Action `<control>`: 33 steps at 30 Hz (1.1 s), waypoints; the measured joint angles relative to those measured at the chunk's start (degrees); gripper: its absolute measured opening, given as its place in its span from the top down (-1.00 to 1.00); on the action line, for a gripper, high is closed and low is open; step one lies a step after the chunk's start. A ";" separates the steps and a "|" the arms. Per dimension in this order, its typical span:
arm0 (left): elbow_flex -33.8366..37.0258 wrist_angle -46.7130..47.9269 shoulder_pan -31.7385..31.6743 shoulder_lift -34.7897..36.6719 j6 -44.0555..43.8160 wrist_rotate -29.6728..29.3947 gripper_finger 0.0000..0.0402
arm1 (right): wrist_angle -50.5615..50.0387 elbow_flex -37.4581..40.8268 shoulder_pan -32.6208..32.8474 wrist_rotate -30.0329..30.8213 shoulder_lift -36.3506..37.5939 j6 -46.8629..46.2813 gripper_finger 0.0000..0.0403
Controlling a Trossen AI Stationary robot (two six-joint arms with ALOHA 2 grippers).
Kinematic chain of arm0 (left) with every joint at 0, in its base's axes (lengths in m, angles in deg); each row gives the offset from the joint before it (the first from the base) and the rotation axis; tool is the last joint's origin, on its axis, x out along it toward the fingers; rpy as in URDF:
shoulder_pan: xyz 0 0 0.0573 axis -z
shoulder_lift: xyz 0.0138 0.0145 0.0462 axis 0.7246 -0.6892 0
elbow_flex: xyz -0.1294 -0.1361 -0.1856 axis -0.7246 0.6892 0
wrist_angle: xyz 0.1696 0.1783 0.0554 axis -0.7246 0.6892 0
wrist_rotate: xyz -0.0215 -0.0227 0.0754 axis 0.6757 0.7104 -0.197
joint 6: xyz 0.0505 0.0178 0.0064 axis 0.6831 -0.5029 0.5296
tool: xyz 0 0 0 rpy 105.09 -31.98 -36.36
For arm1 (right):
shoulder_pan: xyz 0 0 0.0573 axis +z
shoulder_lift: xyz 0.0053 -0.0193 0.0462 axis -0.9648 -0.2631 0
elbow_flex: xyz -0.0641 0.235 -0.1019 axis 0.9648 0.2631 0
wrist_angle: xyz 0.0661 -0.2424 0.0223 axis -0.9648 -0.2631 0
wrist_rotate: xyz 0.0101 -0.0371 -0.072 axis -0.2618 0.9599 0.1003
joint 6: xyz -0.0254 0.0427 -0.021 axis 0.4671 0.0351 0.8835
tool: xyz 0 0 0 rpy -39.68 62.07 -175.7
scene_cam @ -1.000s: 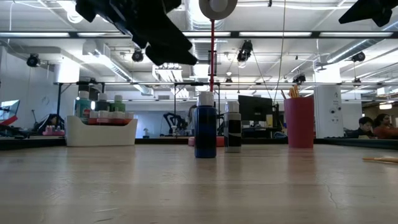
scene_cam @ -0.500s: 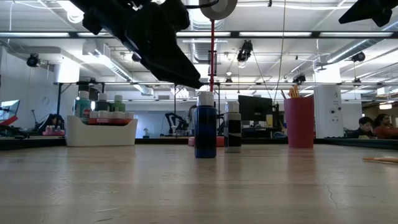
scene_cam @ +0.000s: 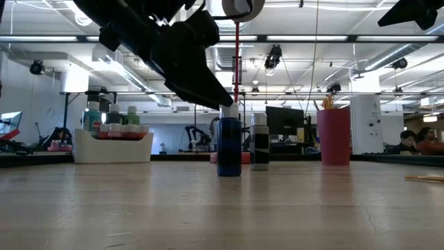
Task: Pick & Place Paint Supplies
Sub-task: Put the blue paint bottle into the white bin
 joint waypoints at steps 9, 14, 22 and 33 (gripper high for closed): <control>0.00 -1.74 0.00 -1.84 0.01 0.02 -0.28 | 0.00 0.00 0.00 0.00 0.00 0.00 0.96; 0.00 -1.78 -0.12 -1.94 -0.01 -0.19 -0.26 | 0.00 0.00 0.00 0.00 0.00 0.00 0.96; 0.00 -2.70 -0.42 -3.58 -0.05 -0.20 -0.08 | 0.00 0.00 0.00 0.00 0.00 0.00 0.96; 0.00 -4.32 -0.44 -4.09 -0.15 -0.18 0.18 | 0.00 0.00 -0.01 -0.01 0.00 0.00 0.96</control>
